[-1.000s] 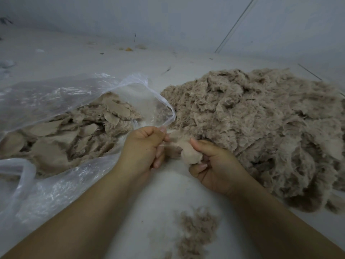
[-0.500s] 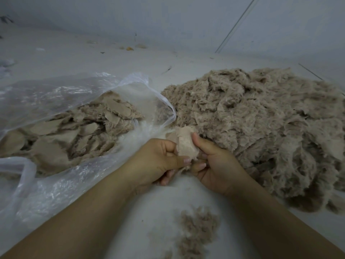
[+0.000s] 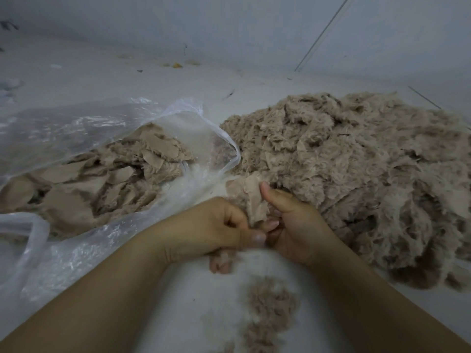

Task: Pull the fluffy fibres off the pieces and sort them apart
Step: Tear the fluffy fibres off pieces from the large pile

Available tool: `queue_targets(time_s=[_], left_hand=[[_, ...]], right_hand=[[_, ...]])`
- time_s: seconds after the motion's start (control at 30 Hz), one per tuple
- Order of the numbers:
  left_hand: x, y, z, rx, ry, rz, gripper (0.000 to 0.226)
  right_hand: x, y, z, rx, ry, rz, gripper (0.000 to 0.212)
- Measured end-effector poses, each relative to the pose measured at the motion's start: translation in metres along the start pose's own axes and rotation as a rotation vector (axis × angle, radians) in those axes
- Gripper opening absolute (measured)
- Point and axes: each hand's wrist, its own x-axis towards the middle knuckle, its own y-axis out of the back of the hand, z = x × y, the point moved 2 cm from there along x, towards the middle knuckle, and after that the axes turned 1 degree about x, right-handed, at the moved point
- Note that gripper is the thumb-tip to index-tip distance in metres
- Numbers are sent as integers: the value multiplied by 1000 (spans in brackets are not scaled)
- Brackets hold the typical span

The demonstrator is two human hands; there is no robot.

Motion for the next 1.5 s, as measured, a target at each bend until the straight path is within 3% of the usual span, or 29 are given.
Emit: queue_targets(time_s=[0.1, 0.2, 0.27, 0.4, 0.47, 0.57, 0.67, 0.83, 0.9, 1.03, 1.17, 1.23, 1.33, 1.43, 1.5], left_hand=[[5, 1, 0, -144, -22, 300, 50], [8, -5, 0, -191, -29, 335, 36], [8, -4, -2, -211, -58, 239, 31], [-2, 2, -3, -86, -83, -182, 25], [-5, 2, -3, -46, -78, -251, 25], [0, 2, -2, -98, -38, -77, 38], [7, 0, -6, -165, 59, 278, 58], [13, 4, -3, -224, -81, 604, 33], [12, 9, -4, -225, -120, 613, 29], [10, 8, -8, -165, -63, 403, 36], [6, 13, -7, -318, -46, 268, 32], [8, 19, -6, -519, -136, 419, 26], [5, 38, -10, -743, -342, 858, 23], [9, 35, -14, -578, -293, 929, 9], [15, 24, -18, -193, -171, 881, 9]], right_hand=[[0, -1, -1, -66, 18, -47, 32], [-1, -1, 0, -129, 46, -68, 34], [0, 0, 1, -144, 60, -60, 37], [0, 0, 0, -74, 66, -27, 39], [0, 0, 0, -75, 67, -48, 36], [1, 1, 1, -118, 73, -64, 40], [1, 1, 2, -114, 81, -74, 31], [2, 1, 2, -52, 61, -71, 22], [3, 0, 2, -36, 45, -83, 30], [3, 1, 3, -49, 51, -87, 33], [4, 2, 2, 4, 36, -97, 28], [6, 3, 1, 54, 21, -59, 28], [8, 6, 2, 60, 28, -20, 30], [8, 6, 2, 66, 18, -22, 32], [7, 6, 2, 75, 17, -27, 32]])
